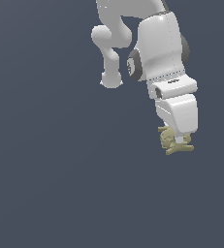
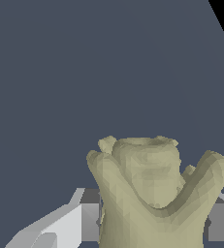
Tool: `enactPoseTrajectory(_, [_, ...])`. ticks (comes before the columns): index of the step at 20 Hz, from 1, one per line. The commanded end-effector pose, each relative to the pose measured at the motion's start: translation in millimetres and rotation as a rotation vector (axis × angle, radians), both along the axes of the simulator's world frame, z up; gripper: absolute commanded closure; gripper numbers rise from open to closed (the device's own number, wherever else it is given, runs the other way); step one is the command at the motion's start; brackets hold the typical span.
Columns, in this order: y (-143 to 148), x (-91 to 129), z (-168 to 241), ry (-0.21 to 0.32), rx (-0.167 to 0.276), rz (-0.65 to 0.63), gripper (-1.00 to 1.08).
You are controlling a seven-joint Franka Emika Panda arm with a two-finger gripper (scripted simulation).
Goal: Pick up the object and move it to a goal position.
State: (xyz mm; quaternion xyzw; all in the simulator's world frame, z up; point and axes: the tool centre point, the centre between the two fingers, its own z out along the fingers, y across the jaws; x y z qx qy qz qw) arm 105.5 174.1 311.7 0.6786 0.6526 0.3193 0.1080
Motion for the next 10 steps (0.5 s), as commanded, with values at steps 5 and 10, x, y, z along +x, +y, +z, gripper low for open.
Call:
enactPoseTrajectory(5, [17,-5,63,-0.141,0.039,0.066,1.08])
enactPoseTrajectory(10, [24,-11,95,-0.212,0.06,0.1,1.08])
